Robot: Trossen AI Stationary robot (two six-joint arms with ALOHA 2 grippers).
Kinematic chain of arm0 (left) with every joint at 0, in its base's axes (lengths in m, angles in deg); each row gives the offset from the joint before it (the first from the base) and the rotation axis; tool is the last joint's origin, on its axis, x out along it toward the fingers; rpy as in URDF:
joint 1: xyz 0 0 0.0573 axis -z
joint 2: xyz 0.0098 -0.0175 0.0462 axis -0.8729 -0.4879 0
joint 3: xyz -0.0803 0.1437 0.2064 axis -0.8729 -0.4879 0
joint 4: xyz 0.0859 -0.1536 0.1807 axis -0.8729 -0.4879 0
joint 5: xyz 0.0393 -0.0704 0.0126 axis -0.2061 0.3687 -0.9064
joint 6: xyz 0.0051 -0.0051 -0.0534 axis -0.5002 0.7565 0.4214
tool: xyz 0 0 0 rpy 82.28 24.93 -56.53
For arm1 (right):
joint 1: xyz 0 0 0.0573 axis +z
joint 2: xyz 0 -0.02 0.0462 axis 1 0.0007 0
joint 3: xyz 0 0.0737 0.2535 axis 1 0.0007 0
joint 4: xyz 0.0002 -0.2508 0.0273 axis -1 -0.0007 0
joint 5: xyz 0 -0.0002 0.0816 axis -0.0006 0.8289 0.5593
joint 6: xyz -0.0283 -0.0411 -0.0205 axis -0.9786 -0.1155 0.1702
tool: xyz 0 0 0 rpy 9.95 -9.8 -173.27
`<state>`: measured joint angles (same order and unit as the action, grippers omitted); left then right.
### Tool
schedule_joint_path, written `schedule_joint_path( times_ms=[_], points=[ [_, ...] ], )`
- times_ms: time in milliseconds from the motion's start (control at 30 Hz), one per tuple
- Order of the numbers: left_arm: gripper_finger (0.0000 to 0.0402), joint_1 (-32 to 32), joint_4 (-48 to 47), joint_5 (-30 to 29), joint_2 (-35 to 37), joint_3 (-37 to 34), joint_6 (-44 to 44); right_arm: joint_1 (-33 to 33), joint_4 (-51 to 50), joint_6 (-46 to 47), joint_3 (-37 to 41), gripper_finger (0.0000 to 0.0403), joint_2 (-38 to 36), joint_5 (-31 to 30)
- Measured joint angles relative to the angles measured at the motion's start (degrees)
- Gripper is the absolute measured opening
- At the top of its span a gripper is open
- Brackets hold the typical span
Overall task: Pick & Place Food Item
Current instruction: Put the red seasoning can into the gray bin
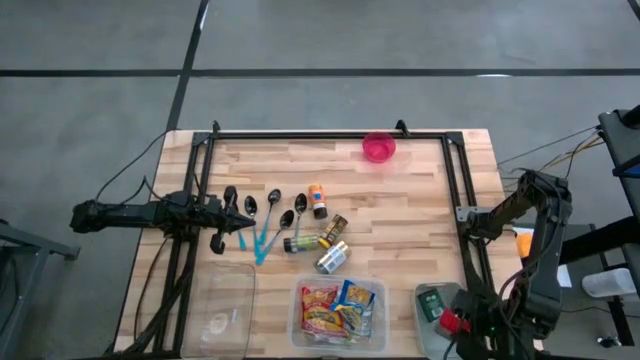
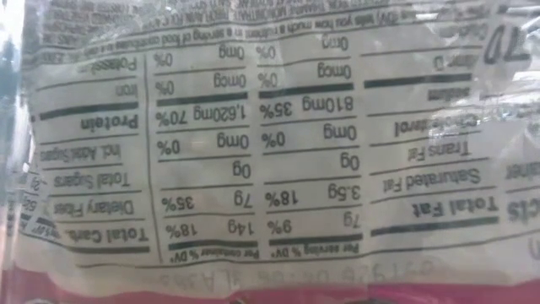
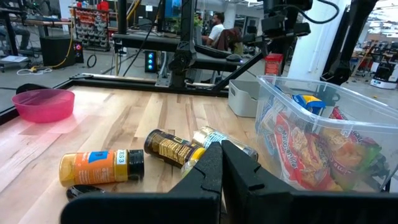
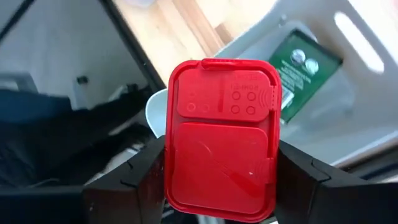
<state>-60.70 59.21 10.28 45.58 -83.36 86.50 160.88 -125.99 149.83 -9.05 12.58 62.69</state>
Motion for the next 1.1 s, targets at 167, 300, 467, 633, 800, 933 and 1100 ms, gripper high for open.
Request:
schedule_joint_path(
  times_ms=[167,300,467,633,800,933,1100],
  points=[
    [0.0,0.0,0.0,0.0,0.0,0.0,0.0,0.7,0.4,-7.4,0.7,0.0208,0.1,0.6],
    [0.0,0.0,0.0,0.0,0.0,0.0,0.0,1.2,2.2,-10.8,1.6,0.0208,0.1,0.5],
    [0.0,0.0,0.0,0.0,0.0,0.0,0.0,1.2,10.0,-15.6,5.8,0.0208,0.1,0.5],
    [0.0,0.0,0.0,0.0,0.0,0.0,0.0,1.4,17.2,-19.4,10.3,0.0208,0.1,0.9],
    [0.0,0.0,0.0,0.0,0.0,0.0,0.0,1.4,22.9,-20.9,14.2,0.0208,0.1,1.0],
    [0.0,0.0,0.0,0.0,0.0,0.0,0.0,1.4,25.5,-21.0,16.8,0.0208,0.1,0.9],
    [0.0,0.0,0.0,0.0,0.0,0.0,0.0,1.4,28.6,-21.0,19.4,0.0208,0.1,0.9]
  ],
)
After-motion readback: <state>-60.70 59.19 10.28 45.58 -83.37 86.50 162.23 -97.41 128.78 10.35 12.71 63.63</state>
